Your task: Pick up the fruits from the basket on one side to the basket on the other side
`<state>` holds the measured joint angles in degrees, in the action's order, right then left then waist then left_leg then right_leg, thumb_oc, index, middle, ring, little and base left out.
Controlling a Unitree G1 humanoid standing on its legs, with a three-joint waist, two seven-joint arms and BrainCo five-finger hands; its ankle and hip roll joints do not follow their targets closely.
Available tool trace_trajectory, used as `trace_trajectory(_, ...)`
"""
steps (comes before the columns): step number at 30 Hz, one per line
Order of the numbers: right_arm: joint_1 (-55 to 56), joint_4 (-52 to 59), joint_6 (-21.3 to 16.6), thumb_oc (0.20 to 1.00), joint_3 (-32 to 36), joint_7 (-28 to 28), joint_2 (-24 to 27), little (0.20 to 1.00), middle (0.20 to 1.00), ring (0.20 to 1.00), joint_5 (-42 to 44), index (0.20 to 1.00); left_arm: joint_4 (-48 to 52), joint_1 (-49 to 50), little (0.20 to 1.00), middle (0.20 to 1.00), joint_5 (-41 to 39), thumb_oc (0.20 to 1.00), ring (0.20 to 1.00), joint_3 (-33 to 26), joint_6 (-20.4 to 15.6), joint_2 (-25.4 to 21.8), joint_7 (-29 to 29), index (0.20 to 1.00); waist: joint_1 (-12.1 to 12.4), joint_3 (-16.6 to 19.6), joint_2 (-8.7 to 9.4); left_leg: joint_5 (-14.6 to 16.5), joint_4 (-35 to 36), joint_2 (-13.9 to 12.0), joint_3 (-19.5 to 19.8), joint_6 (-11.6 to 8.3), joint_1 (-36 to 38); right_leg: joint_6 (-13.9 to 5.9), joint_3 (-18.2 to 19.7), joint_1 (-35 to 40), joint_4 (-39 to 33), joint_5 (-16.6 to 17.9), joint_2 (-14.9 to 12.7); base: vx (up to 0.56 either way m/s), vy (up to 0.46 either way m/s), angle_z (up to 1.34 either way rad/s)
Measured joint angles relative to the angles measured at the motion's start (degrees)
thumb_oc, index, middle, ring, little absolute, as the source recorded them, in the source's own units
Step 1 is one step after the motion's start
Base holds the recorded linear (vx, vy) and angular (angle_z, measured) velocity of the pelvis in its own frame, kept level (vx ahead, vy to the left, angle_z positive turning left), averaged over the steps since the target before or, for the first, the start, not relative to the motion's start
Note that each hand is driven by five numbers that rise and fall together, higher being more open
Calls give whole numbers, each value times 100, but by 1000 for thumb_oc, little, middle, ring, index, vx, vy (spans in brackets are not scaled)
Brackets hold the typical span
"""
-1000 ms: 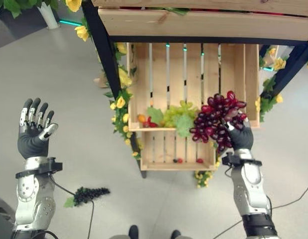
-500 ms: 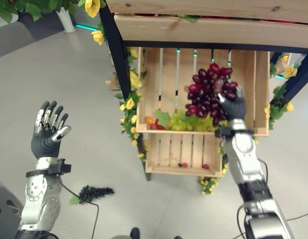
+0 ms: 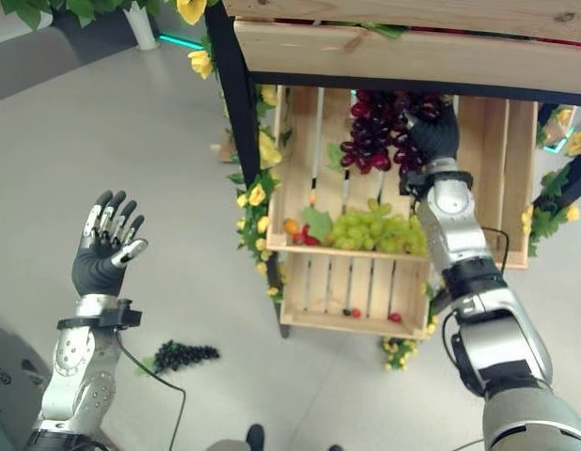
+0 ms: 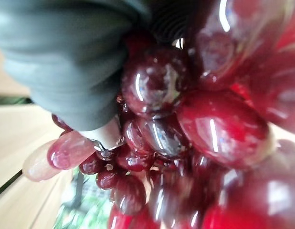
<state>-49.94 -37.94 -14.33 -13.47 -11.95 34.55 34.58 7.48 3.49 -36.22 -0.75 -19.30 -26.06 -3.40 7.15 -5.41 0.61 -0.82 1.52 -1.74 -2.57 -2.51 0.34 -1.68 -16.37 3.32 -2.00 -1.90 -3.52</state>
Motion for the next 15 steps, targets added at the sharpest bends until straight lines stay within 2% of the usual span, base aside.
trace_trajectory(15,0,-60,91,1000,-44,-89,-2,1000,1000,1000,34,1000,-1,-6,1000,1000,-73,1000,1000,0,0,-51,-76,1000,-6,-20,32,0,109,7,30,0,-1,-6,-22,34,-155,21,21,0,0,0)
